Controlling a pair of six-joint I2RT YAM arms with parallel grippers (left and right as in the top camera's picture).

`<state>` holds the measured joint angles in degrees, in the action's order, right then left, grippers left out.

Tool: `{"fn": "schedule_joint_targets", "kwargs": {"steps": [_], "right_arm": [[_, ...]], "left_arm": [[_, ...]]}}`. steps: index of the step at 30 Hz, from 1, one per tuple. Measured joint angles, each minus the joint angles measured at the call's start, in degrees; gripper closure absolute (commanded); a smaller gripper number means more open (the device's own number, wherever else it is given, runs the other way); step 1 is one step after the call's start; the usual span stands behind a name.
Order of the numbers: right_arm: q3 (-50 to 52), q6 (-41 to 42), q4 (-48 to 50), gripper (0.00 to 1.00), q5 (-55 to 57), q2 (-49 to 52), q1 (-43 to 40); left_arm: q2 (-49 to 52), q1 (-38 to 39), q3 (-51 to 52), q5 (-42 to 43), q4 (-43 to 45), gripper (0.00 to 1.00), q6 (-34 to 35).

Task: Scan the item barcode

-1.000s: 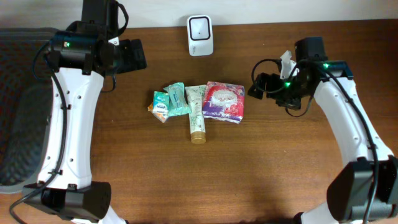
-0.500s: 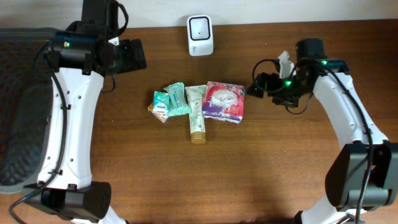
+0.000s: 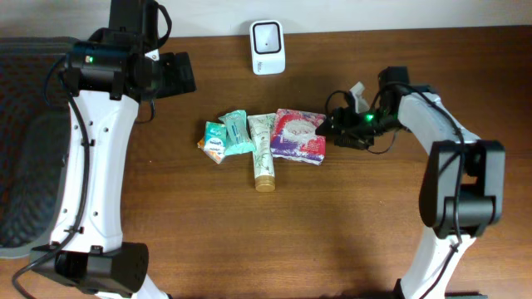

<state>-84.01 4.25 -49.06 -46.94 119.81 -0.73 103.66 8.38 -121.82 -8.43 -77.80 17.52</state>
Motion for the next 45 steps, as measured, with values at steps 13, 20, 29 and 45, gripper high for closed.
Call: {"fn": "schedule_joint_targets", "kwargs": {"steps": [13, 20, 29, 45], "right_arm": [[-0.02, 2.27, 2.78, 0.96, 1.64, 3.34, 5.84], [-3.67, 9.42, -12.61, 0.96, 33.86, -15.80, 6.10], [-2.64, 22.32, -26.51, 0.96, 72.46, -15.65, 6.14], [-2.89, 19.69, -17.57, 0.22, 64.59, -8.48, 24.52]], "left_arm": [[0.00, 0.00, 0.00, 0.00, -0.02, 0.01, 0.00], [0.00, 0.00, 0.00, 0.00, -0.04, 0.01, 0.00], [0.00, 0.00, 0.00, 0.00, -0.02, 0.01, 0.00], [0.00, 0.00, 0.00, 0.00, -0.04, 0.01, 0.00]]}}
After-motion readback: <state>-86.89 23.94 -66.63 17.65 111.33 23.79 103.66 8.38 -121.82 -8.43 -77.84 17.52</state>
